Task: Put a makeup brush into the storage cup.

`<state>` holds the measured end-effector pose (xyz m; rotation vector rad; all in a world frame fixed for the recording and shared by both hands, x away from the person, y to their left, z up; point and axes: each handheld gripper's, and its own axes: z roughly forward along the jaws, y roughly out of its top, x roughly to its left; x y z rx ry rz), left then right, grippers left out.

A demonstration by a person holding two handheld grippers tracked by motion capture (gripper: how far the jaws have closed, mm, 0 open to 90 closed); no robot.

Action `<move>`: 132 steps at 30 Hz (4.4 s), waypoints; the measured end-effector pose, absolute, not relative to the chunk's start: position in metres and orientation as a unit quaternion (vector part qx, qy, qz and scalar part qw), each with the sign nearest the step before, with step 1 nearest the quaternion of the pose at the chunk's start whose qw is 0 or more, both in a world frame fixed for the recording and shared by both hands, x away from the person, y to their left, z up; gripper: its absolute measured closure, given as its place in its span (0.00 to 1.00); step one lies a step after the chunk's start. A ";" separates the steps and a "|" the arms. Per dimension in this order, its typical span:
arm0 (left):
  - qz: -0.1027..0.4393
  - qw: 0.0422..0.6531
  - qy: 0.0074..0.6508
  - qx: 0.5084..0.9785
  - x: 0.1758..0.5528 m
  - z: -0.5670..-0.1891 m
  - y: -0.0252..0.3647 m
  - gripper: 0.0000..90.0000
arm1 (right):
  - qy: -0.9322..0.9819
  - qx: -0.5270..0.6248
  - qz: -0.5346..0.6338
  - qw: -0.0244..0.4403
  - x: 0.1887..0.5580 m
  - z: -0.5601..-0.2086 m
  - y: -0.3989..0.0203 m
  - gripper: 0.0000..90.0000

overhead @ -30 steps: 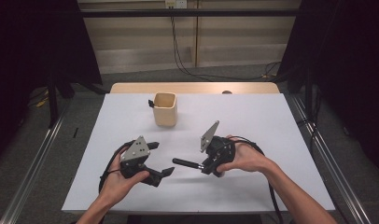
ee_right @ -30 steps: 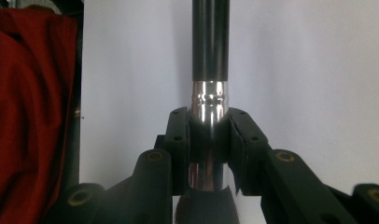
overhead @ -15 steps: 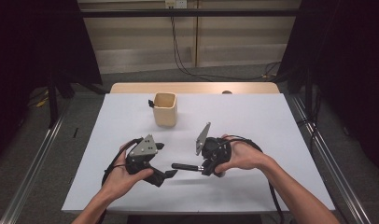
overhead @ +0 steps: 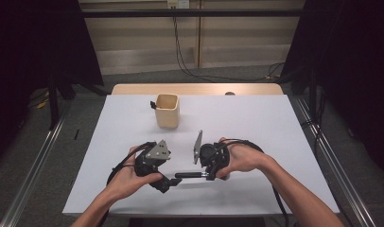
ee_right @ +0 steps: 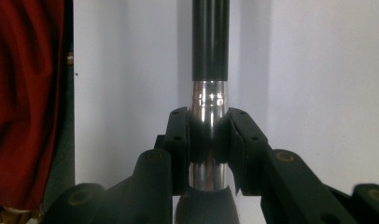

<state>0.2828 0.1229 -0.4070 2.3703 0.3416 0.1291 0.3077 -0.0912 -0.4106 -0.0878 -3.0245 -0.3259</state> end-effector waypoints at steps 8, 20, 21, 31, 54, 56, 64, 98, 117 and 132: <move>0.025 0.324 0.108 0.940 0.287 -0.408 0.111 0.09 | -0.993 -0.020 -0.101 0.053 0.308 -0.407 -0.086 0.80; -0.008 0.282 0.099 0.954 0.295 -0.413 0.105 0.16 | -0.993 -0.018 -0.103 0.051 0.308 -0.407 -0.084 0.80; -0.010 0.281 0.099 0.955 0.295 -0.413 0.105 0.16 | -0.993 -0.018 -0.104 0.052 0.309 -0.407 -0.084 0.79; -0.019 0.270 0.075 0.960 0.292 -0.417 0.097 0.19 | -0.992 -0.015 -0.111 0.052 0.309 -0.408 -0.083 0.80; -0.052 0.278 0.084 0.956 0.300 -0.424 0.089 0.80 | -0.991 -0.011 -0.128 0.049 0.309 -0.411 -0.085 0.80; -0.054 0.278 0.077 0.956 0.302 -0.425 0.089 0.81 | -0.991 -0.007 -0.129 0.046 0.309 -0.411 -0.085 0.79; -0.061 0.276 0.069 0.957 0.303 -0.425 0.089 0.82 | -0.990 -0.002 -0.137 0.034 0.309 -0.410 -0.087 0.79; -0.063 0.303 0.116 0.944 0.307 -0.424 0.117 0.83 | -0.969 -0.081 -0.234 0.004 0.314 -0.404 -0.120 0.22; -0.051 0.340 0.159 0.926 0.301 -0.431 0.150 0.83 | -0.948 -0.141 -0.284 -0.008 0.311 -0.409 -0.153 0.08; -0.039 0.370 0.193 0.908 0.295 -0.435 0.172 0.83 | -0.931 -0.182 -0.316 -0.002 0.303 -0.421 -0.172 0.04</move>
